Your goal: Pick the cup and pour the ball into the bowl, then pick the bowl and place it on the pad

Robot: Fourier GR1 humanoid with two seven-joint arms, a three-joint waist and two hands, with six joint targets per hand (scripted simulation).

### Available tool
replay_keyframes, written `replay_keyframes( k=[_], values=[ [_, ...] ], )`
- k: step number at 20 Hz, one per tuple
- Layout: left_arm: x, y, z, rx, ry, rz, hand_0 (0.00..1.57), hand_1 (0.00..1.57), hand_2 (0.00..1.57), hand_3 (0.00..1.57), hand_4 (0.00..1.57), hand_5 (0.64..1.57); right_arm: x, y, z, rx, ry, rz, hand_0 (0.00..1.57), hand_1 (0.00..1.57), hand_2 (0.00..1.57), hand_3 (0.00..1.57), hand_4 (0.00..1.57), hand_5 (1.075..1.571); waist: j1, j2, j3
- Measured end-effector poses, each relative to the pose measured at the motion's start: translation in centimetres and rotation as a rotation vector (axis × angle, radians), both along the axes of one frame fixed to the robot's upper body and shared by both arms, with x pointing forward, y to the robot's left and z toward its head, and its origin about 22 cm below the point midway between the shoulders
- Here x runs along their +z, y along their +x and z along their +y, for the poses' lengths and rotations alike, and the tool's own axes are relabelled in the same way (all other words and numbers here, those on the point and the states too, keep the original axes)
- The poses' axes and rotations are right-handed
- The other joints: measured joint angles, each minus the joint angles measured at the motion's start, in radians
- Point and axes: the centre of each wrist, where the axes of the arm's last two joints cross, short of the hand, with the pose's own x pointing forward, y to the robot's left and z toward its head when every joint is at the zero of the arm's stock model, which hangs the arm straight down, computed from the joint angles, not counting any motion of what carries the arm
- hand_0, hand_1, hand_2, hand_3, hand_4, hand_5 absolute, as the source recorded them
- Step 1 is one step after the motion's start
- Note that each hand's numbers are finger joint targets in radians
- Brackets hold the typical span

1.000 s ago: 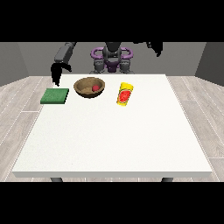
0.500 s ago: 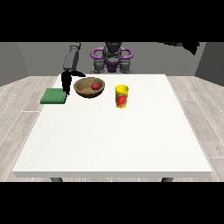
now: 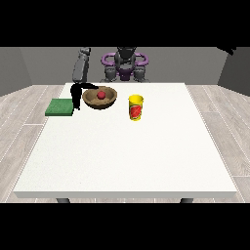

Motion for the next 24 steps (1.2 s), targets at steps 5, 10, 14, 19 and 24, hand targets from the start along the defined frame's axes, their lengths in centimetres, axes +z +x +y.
replay_keyframes(
  k=[5, 10, 14, 19, 24],
  values=[
    [1.0, -0.8, 1.8, 0.007, 0.003, -0.028, 0.0, 0.0, 0.0, 0.0, 0.24, 1.504, 0.0, 0.6, 0.9, 0.004, 0.0, -0.026, 0.0, 0.0, 0.0, 0.0, 0.16, 1.556, -0.001, 0.025, -0.0072],
    [1.9, -1.2, 2.2, 0.004, 0.0, -0.049, 0.0, 0.0, 0.0, 0.0, 0.3, 1.525, -0.8, 0.2, 1.2, -0.073, 0.014, -0.025, 1.57, 1.57, 1.57, 1.57, 1.01, 1.43, 0.014, 0.033, -0.0143],
    [3.2, -1.4, 2.3, -0.004, -0.003, -0.083, 0.0, 0.0, 0.0, 0.0, 0.55, 1.564, -1.0, -0.4, 1.0, -0.134, -0.033, -0.031, 1.57, 1.57, 1.57, 1.57, 1.09, 1.471, 0.036, 0.045, -0.0244],
    [3.8, -1.7, 3.1, -0.006, -0.003, -0.093, 0.0, 0.0, 0.0, 0.0, 0.68, 1.57, -0.5, -0.6, 0.9, -0.178, -0.05, -0.014, 1.57, 1.57, 1.57, 1.57, 1.07, 1.487, 0.046, 0.053, -0.0221],
    [2.2, -1.8, 4.5, 0.023, -0.014, -0.037, 0.0, 0.0, 0.0, 0.0, 0.73, 1.569, 1.0, 0.1, 0.6, -0.155, -0.06, 0.121, 1.57, 1.57, 1.57, 1.57, 1.04, 1.535, 0.031, 0.011, 0.0016]
  ],
)
